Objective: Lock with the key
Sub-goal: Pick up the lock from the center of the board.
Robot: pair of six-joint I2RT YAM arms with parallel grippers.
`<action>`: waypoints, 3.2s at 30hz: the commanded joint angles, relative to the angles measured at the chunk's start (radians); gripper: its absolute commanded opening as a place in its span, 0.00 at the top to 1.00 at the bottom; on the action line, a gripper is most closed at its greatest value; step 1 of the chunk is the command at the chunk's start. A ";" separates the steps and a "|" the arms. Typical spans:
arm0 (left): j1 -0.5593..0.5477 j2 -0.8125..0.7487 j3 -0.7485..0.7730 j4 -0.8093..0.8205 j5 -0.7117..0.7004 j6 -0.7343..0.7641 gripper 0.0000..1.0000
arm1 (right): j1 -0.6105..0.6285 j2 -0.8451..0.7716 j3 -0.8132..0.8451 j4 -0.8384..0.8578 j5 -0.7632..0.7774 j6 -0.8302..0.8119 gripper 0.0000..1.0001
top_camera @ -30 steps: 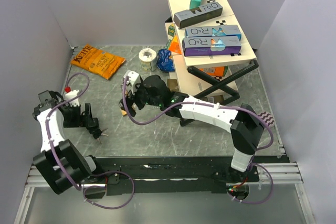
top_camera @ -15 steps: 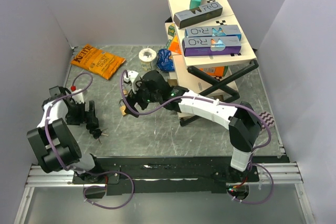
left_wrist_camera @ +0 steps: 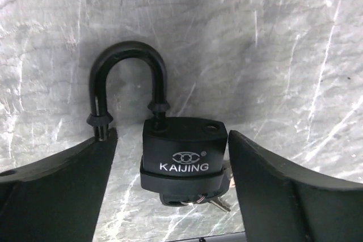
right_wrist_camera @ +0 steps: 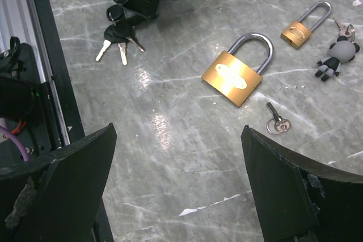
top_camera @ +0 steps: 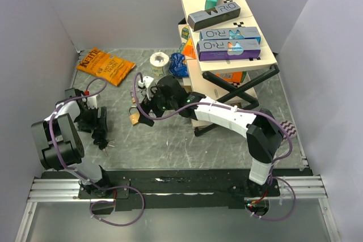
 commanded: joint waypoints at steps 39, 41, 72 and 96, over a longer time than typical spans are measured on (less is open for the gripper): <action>0.014 -0.333 0.321 0.017 0.525 -0.663 0.98 | 0.070 0.214 0.326 0.293 0.122 0.379 0.00; 0.015 -0.354 0.315 0.033 0.537 -0.692 0.98 | 0.079 0.214 0.323 0.324 0.132 0.378 0.01; 0.014 -0.664 0.090 0.243 0.567 -1.064 0.99 | 0.170 0.247 0.314 0.395 0.378 0.341 0.43; 0.029 -0.556 0.255 -0.053 0.694 -0.676 0.04 | 0.128 0.110 0.126 0.505 0.269 0.240 1.00</action>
